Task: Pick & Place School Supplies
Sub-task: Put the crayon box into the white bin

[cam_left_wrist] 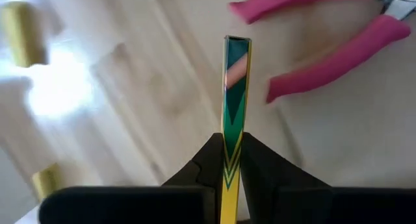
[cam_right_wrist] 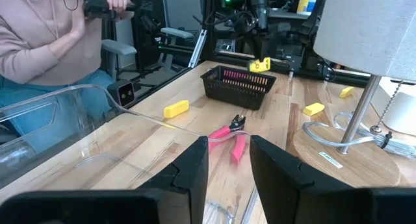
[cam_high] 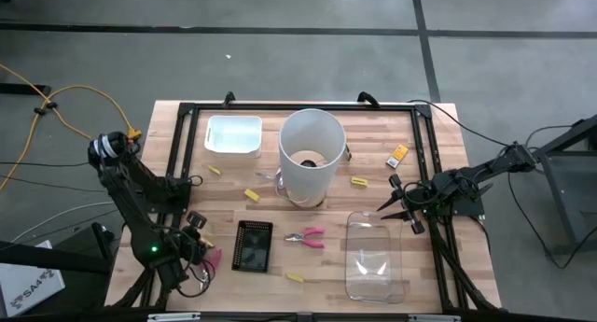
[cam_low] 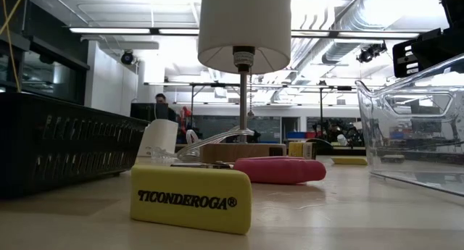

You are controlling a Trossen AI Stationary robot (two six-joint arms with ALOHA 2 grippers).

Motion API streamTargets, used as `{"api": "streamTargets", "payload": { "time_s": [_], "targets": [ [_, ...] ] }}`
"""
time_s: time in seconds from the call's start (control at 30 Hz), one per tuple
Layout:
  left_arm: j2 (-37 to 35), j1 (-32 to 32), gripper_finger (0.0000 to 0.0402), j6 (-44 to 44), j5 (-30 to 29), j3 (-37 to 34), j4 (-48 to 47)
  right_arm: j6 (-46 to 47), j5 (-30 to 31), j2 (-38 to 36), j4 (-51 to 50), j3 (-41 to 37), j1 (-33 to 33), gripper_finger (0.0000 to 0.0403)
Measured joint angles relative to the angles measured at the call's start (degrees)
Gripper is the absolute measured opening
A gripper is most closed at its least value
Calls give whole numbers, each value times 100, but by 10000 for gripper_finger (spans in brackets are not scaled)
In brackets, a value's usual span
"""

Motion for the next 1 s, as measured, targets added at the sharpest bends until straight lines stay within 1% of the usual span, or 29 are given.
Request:
{"api": "streamTargets", "payload": {
  "time_s": [0.17,0.27,0.37,0.5,0.63,0.8,1.0],
  "targets": [
    [-237,143,32,-63,-379,155,-341,0,0,0,0,0,1,105],
    [-416,436,32,-62,-495,166,-379,0,-2,0,0,-1,-1,105],
    [-601,879,32,-24,-503,168,-380,0,0,0,0,0,-1,105],
    [-826,1666,32,379,-539,168,-372,0,0,0,0,1,1,105],
    [-973,2619,32,943,-728,168,-321,0,0,0,0,0,-1,105],
    [-1009,3807,32,1703,-756,175,-132,0,-1,0,0,-1,-1,105],
    [-1009,4890,32,2627,-760,312,40,0,-1,0,0,1,-1,105]
  ]
}}
